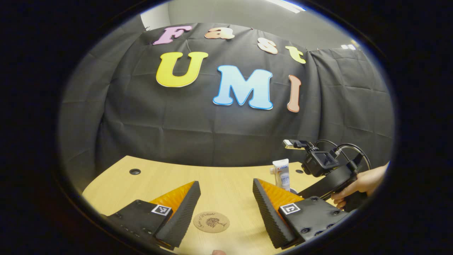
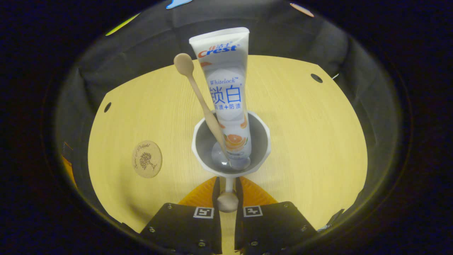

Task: Put the toothbrush and toothpaste on the desktop into the cup, then pick up the cup and place it on the coaster on the desktop.

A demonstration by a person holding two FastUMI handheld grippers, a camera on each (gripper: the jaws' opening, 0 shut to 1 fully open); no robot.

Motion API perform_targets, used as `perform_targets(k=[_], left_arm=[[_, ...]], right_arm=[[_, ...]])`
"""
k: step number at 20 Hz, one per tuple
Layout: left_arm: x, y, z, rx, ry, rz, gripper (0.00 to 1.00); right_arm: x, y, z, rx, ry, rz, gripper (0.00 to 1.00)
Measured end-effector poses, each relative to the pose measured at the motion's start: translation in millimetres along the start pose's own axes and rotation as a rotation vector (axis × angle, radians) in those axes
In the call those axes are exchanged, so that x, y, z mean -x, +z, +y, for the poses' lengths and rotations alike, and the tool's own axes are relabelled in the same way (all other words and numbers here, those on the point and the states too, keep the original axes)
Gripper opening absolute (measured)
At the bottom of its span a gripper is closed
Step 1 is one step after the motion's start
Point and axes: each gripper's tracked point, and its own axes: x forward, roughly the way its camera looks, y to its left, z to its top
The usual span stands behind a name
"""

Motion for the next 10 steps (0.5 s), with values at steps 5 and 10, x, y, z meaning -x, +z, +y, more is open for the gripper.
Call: perform_targets(k=[5, 10], left_arm=[[4.6, -0.8, 5.7, 0.005, 0.012, 0.000, 0.95], [12.1, -2.0, 18.7, 0.012, 0.042, 0.001, 0.96]], right_arm=[[2.1, 1.7, -3.8, 0.032, 0.011, -0.023, 0.15], [3.5, 4.8, -6.1, 0.063, 0.037, -0.042, 0.15]])
